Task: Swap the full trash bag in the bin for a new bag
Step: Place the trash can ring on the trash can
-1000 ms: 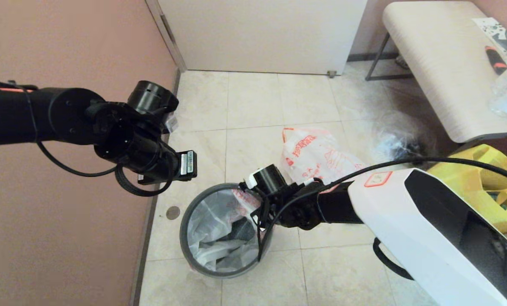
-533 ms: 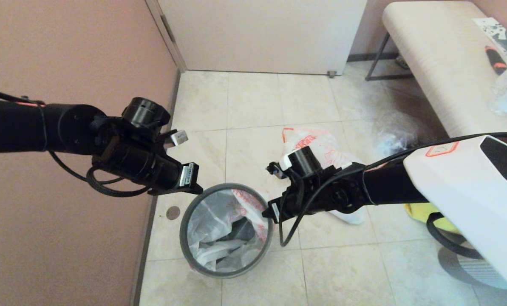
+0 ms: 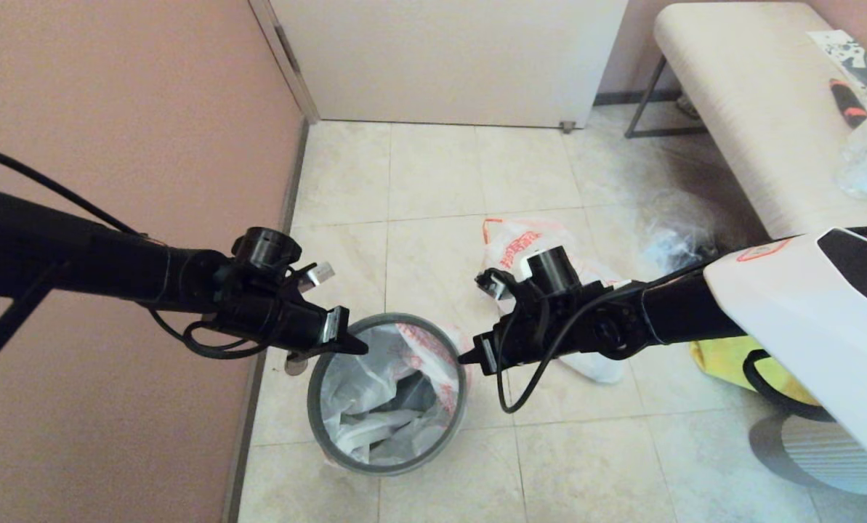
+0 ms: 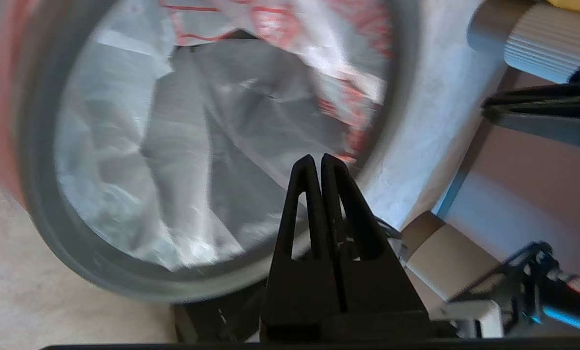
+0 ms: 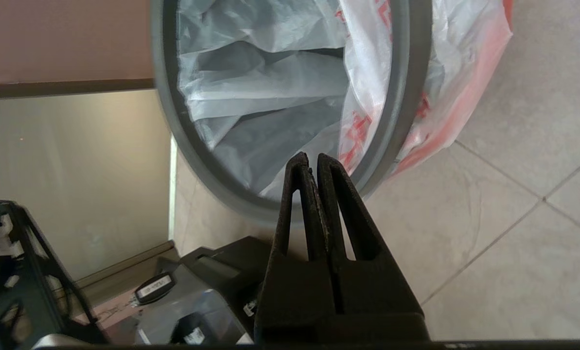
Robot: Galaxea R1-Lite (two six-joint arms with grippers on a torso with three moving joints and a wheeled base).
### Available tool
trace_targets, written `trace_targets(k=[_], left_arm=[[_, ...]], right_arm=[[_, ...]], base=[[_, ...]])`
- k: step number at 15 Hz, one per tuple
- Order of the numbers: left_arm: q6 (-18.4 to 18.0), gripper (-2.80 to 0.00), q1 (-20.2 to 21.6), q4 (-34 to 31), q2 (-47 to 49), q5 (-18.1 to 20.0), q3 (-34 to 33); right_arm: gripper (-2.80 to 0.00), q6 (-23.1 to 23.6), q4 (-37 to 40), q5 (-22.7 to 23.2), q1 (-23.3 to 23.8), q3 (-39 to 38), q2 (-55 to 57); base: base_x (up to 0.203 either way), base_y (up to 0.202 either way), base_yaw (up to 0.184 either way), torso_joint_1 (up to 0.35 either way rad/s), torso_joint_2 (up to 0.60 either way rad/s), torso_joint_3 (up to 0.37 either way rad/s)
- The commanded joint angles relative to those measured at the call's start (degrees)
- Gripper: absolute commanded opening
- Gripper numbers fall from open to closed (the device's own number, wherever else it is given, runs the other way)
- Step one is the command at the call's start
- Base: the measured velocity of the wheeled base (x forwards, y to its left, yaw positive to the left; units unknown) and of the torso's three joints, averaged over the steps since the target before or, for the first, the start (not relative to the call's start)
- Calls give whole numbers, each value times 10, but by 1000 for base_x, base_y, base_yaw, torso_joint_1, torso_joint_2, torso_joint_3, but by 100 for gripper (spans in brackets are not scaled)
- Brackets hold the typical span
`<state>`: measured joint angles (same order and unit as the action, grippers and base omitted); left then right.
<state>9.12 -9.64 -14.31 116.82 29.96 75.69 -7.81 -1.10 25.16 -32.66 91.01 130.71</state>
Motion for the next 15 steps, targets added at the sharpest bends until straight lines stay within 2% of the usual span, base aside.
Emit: trace_targets(k=[1, 4, 11, 12, 15], left_arm=[[3, -280, 13, 35, 32, 13, -23], [4, -280, 37, 93, 29, 71, -62], [7, -280, 59, 168, 41, 83, -127], [16, -280, 63, 195, 36, 83, -146], [91, -280, 70, 305, 75, 86, -165]], right_arm=[[-280, 2, -19, 10, 7, 1, 37], [-280, 3, -30, 33, 11, 2, 55], [-280, 3, -40, 45, 10, 32, 110], [-280, 3, -40, 45, 10, 39, 117], [-280, 2, -39, 45, 9, 58, 131]], base=[[0, 0, 0, 0, 0, 0], [0, 0, 0, 0, 0, 0], [0, 0, 0, 0, 0, 0], [0, 0, 0, 0, 0, 0], [0, 0, 0, 0, 0, 0]])
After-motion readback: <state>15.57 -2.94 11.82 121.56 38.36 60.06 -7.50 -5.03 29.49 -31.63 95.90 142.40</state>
